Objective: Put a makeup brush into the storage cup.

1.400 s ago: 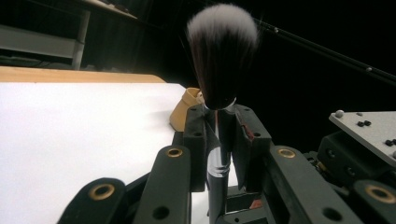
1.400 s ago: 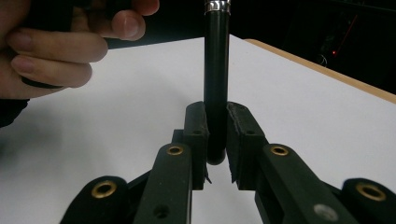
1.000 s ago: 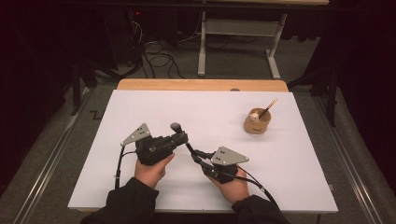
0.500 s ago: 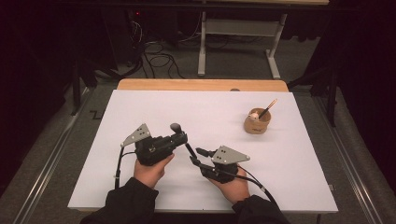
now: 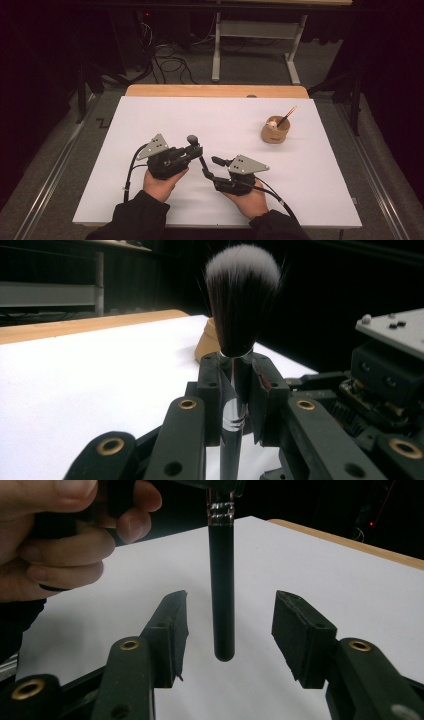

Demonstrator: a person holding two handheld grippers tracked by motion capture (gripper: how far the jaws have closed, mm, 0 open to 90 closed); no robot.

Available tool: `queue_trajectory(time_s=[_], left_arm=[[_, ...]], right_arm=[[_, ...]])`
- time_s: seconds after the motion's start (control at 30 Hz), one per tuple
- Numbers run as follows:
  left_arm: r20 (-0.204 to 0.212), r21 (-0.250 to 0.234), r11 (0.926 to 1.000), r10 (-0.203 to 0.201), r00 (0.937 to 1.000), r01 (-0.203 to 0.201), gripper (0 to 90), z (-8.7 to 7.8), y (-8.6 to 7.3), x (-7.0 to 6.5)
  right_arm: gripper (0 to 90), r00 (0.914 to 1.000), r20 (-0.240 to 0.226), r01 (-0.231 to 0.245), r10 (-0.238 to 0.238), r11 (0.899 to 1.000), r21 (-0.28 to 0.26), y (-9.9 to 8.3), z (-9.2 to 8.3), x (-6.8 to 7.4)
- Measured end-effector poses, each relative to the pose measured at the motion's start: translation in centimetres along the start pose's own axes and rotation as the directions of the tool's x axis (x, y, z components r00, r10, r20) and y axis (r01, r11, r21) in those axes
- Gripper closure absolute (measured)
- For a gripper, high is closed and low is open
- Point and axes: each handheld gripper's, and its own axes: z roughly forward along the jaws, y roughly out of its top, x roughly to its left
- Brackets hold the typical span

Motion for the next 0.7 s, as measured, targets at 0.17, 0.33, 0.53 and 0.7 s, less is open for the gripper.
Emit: queue_trajectory(time_s=[0.17,0.33,0.53,0.7], left_arm=[[-0.015,0.025,0.9991,0.035,0.9993,-0.035,77.9,0.2,0.0,-0.5],[-0.018,0.043,0.9971,0.063,0.9978,-0.063,77.9,0.4,0.0,-0.8],[-0.005,0.066,0.9941,0.087,0.9962,-0.086,77.9,0.8,-0.2,-1.3],[0.003,0.078,0.9928,0.091,0.9958,-0.091,77.9,1.1,-0.3,-1.6]], right_arm=[[46.2,1.0,0.006,-0.005,0.005,1.0,-0.018,0.1,0.0,0.1],[46.5,0.9998,0.019,-0.008,0.008,1.0,-0.026,0.2,0.1,0.4],[52.3,0.9991,0.036,-0.019,0.021,0.999,-0.045,0.3,0.0,0.4],[54.8,0.9986,0.049,-0.015,0.018,0.998,-0.061,0.5,-0.2,0.5]])
